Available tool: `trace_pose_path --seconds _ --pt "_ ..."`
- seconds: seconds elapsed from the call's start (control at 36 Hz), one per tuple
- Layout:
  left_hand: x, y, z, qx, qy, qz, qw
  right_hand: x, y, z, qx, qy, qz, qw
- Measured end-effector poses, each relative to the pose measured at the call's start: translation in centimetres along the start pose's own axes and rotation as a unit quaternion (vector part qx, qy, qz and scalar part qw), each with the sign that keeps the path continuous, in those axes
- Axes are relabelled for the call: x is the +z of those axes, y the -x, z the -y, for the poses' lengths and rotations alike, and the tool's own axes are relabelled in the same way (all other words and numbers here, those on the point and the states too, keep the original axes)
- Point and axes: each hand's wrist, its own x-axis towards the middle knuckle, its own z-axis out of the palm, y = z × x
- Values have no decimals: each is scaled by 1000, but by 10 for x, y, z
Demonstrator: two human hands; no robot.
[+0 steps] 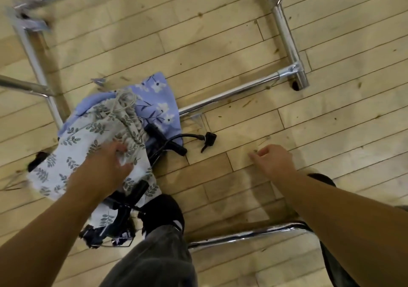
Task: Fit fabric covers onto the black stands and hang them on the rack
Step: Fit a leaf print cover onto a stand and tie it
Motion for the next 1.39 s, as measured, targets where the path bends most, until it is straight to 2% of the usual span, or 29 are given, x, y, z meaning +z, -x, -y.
trace_pose_path --seconds 0.47,0.67,0.78,0.89,1.03,1.31,1.39 --pt "2 8 -6 28 38 -56 997 7 -14 17 52 39 -17 998" --pt "-14 29 -16 -28 79 -137 987 -3 29 39 8 -56 -23 998" --pt "-34 42 -18 -80 119 -133 981 -15 62 51 -6 -87 13 996" --pt "-64 71 -33 -99 147 -158 971 -37 97 61 -44 -115 13 992" --pt "-114 121 -57 -72 200 -189 959 -67 145 68 -95 -143 2 985" --pt "-201 224 -105 55 242 -142 958 -139 254 82 -238 -169 1 956" --pt "-217 261 -116 95 224 -119 962 -163 289 81 -280 -171 -3 945"
